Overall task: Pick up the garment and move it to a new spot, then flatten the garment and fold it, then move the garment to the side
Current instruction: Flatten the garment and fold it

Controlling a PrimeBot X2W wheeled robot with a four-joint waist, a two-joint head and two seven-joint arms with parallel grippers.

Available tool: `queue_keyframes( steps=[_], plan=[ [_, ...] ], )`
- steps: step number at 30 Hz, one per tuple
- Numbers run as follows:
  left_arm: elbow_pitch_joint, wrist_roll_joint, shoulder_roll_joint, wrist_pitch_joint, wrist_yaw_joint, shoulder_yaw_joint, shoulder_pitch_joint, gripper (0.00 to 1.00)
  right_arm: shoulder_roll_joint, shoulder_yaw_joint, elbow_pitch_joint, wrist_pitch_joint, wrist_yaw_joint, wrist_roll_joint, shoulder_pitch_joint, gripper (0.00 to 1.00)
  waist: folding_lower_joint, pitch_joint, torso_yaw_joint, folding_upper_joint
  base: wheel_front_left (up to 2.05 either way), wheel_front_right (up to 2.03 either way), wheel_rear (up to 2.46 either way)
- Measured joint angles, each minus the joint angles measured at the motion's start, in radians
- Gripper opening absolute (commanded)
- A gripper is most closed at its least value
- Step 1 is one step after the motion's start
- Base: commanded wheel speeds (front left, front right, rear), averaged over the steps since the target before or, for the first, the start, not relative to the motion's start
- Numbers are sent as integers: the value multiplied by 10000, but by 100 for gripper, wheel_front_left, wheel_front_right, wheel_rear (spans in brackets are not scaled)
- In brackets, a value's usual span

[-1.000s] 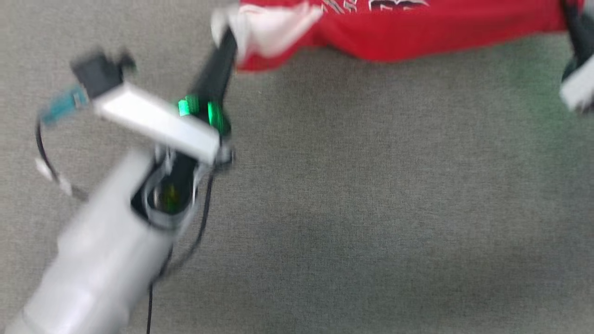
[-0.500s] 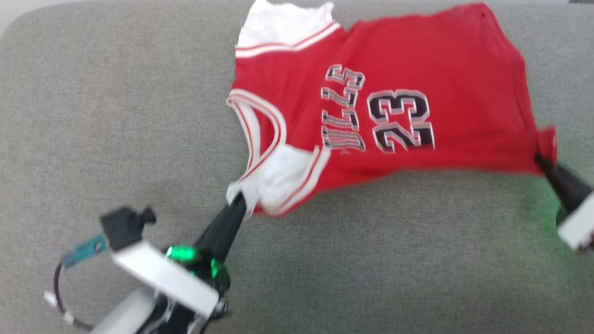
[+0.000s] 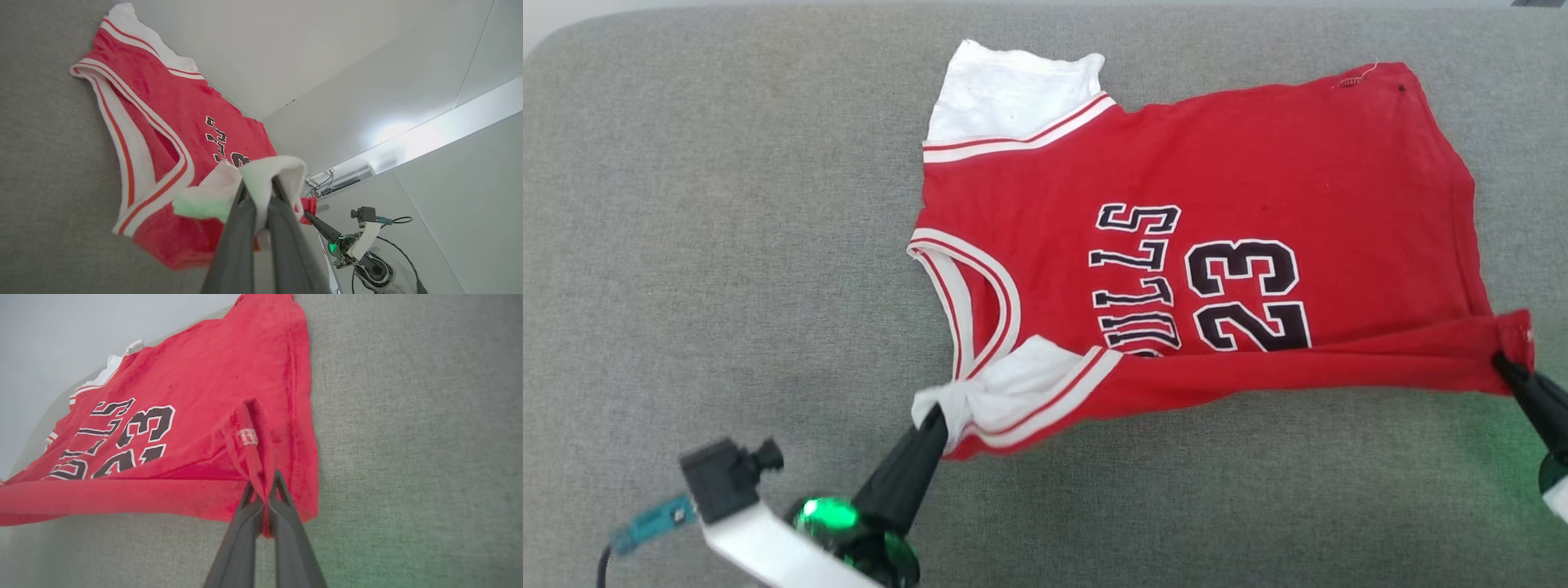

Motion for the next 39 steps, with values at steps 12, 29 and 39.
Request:
queue_keyframes(
  steps=[12,29,39],
  plan=[
    [2115,-562,-522,113,0,-631,-3364,0,1398,-1114,757,1175,-2,-642,-1626,0,1,300,-10,0,0,0,0],
    [5494,-848,-1210,8,-2,-1118,-4970,0,2495,-1392,2209,1085,0,-1730,-2951,0,0,1077,-98,0,0,0,0],
    [6230,-236,-658,2,-2,-1931,-5350,100,2663,-1095,2387,813,0,-2027,-2941,100,0,667,-121,0,0,0,0]
  ],
)
